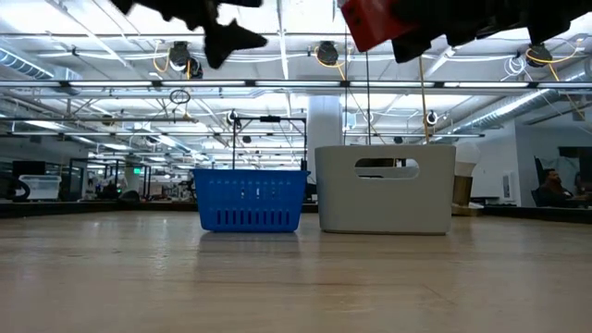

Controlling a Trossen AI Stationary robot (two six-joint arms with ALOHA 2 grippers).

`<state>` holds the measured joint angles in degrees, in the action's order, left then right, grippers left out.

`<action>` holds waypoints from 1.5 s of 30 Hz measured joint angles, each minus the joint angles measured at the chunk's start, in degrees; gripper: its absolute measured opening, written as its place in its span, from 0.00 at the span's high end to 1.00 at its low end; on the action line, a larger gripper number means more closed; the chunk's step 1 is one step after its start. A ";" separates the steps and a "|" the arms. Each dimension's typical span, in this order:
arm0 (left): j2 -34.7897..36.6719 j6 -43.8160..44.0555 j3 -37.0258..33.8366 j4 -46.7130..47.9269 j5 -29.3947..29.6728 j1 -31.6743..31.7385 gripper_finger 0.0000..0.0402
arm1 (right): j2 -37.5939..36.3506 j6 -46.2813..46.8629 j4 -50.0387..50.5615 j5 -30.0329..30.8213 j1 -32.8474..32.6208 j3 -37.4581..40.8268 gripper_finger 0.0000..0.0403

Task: Pick & Place Office items
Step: Put the red charger adapter into the gray bin

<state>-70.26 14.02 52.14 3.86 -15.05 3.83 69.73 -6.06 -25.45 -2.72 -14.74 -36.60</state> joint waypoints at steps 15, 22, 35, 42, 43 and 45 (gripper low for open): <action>17.60 -0.69 -17.76 -4.73 18.33 -5.00 0.32 | 0.00 1.10 1.21 -0.35 0.01 0.61 0.69; 26.53 2.29 -27.94 -12.10 18.67 -5.00 0.32 | -0.71 2.44 -3.40 -0.37 1.96 4.51 0.69; 32.13 4.23 -35.15 -14.05 31.21 -4.94 0.32 | -2.65 12.91 2.29 11.86 7.67 7.74 0.69; 31.94 6.03 -35.97 -14.01 34.06 -4.94 0.33 | -1.24 12.95 6.76 17.53 8.22 7.76 0.69; 31.96 6.03 -35.95 -14.01 34.07 -4.94 0.32 | -0.86 12.93 6.75 17.68 8.46 7.76 0.69; 31.96 6.03 -35.97 -14.03 34.08 -4.94 0.33 | 0.67 12.96 5.09 17.96 9.28 7.74 0.69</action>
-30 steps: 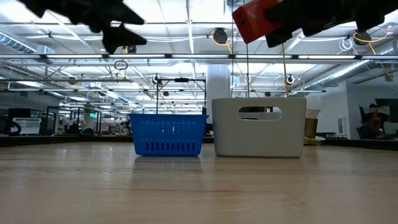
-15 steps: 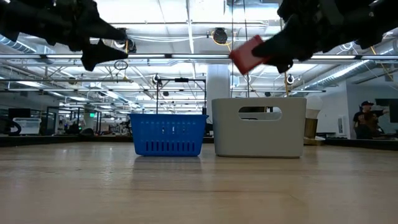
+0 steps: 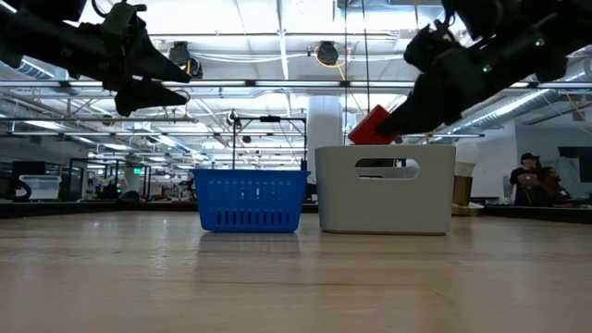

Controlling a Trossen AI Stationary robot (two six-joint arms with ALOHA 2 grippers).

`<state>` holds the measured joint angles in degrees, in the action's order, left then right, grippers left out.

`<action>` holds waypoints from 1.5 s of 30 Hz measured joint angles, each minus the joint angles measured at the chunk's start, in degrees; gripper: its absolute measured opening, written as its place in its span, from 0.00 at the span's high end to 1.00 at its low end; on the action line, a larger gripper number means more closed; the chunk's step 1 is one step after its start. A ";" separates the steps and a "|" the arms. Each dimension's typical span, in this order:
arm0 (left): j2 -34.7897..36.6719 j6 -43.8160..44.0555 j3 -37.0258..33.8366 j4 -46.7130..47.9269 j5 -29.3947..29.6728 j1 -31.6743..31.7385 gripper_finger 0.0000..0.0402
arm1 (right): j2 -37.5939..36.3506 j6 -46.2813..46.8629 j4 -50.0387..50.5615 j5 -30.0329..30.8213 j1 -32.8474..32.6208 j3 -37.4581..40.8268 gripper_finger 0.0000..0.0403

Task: Pick & Place Office items
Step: Put the red charger adapter into the gray bin

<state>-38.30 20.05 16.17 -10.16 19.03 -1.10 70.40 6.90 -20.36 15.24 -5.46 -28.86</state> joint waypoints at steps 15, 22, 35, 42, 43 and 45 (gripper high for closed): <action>-0.02 0.94 -0.01 0.01 0.15 0.00 0.33 | 11.91 -0.29 -11.28 4.28 4.80 0.00 0.69; -0.02 0.96 -0.01 0.01 0.17 0.00 0.33 | 14.20 -0.27 -11.47 4.13 5.93 0.00 0.69; -0.02 1.11 -0.01 0.03 0.17 0.00 0.32 | 14.70 -0.31 -11.04 4.02 5.89 -0.02 0.66; -0.02 1.25 -0.01 0.03 0.17 -0.02 0.32 | 15.18 -0.47 -10.91 4.11 6.22 -0.11 0.67; -0.02 1.27 -0.01 0.03 0.17 -0.02 0.32 | 15.18 -0.47 -10.89 4.04 6.22 -0.11 0.67; -0.03 1.27 -0.01 0.03 0.18 -0.02 0.33 | 15.18 -0.32 -10.86 4.02 6.22 -0.11 0.65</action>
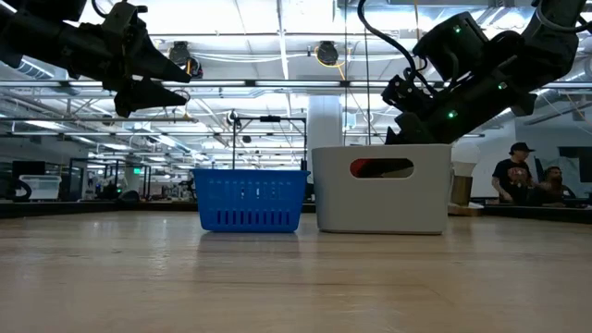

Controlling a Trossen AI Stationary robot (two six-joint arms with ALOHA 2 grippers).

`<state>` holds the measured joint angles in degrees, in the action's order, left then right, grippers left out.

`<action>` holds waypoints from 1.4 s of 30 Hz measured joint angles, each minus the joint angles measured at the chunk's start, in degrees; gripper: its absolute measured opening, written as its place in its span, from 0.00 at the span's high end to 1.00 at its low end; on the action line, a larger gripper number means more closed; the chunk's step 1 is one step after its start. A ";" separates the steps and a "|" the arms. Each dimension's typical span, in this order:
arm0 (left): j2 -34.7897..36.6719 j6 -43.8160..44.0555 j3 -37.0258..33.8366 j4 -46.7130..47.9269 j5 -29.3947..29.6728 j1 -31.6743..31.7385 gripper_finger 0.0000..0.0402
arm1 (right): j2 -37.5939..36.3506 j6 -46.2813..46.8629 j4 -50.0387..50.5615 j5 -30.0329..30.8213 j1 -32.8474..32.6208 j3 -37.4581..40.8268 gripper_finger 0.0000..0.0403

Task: Pick & Place Office items
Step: Put the red charger adapter into the gray bin, then put the black digital timer into the blue bin

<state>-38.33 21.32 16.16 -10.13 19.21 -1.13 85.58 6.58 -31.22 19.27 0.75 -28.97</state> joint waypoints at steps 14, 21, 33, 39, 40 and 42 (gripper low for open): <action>-0.02 -0.02 0.00 0.02 -0.01 0.00 0.32 | 0.04 1.56 -1.32 -7.57 -0.04 0.06 0.57; -0.02 -0.02 0.00 0.04 -0.01 0.00 0.32 | 0.09 2.41 -4.69 -19.57 -0.07 0.13 0.59; -0.02 3.14 0.00 0.01 -0.06 0.00 0.32 | -8.65 3.74 -5.64 -31.93 -0.11 0.11 0.59; -0.02 4.74 0.00 0.05 -1.61 -0.03 0.32 | -20.45 4.82 -2.08 -40.36 -0.09 0.11 0.59; -0.02 4.57 0.00 0.07 -1.63 -0.02 0.32 | -22.52 4.79 -1.42 -41.03 -0.14 0.21 0.59; -0.02 4.90 0.00 0.11 -1.64 -0.02 0.32 | -26.09 4.64 -1.09 -42.01 -0.46 1.19 0.59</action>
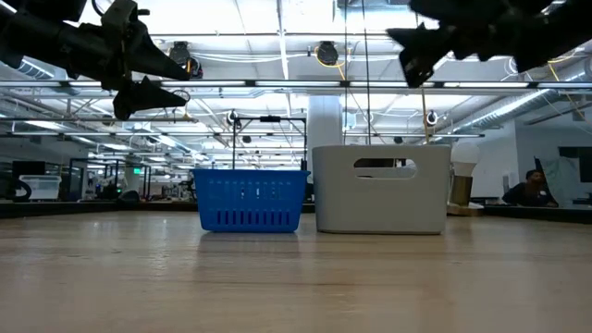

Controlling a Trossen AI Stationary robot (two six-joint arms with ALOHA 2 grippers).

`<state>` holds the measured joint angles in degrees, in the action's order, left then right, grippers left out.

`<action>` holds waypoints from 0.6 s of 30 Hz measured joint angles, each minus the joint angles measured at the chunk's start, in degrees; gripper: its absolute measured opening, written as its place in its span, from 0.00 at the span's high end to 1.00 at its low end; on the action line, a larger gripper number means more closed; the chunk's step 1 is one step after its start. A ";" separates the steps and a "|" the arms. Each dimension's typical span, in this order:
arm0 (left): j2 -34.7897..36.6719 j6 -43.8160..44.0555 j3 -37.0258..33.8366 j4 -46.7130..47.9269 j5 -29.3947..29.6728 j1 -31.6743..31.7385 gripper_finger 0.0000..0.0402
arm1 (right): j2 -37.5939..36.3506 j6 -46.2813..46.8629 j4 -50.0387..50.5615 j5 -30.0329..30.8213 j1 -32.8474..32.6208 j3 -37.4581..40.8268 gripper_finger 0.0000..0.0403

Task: Pick & Place Office items
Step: Put the black digital timer into the blue bin

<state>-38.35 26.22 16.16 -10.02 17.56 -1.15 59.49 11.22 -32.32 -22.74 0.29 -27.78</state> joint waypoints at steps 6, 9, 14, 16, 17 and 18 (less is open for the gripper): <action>-0.02 2.95 0.00 0.02 -0.04 -0.04 0.32 | -10.00 -0.11 -0.66 0.17 -0.41 6.13 0.59; -1.40 6.03 0.00 -0.14 -0.02 -0.02 0.32 | -14.80 0.13 -0.87 0.44 -0.41 8.48 0.59; -5.66 7.00 0.00 -0.87 2.80 -0.02 0.32 | -21.74 -2.86 -0.87 0.15 -0.41 10.96 0.59; -8.31 8.58 0.00 -0.59 6.20 0.00 0.33 | -24.53 -4.39 -0.89 0.18 -0.39 12.03 0.59; -9.71 9.52 0.00 -0.62 7.99 0.00 0.33 | -25.96 -4.68 -0.85 0.35 -0.39 12.65 0.59; -11.13 10.20 0.08 -0.59 9.80 0.07 0.33 | -27.21 -4.72 -0.83 0.46 -0.39 13.22 0.59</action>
<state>-49.48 36.42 16.24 -10.62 27.36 -1.08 32.28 6.50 -33.15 -22.28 -0.10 -14.56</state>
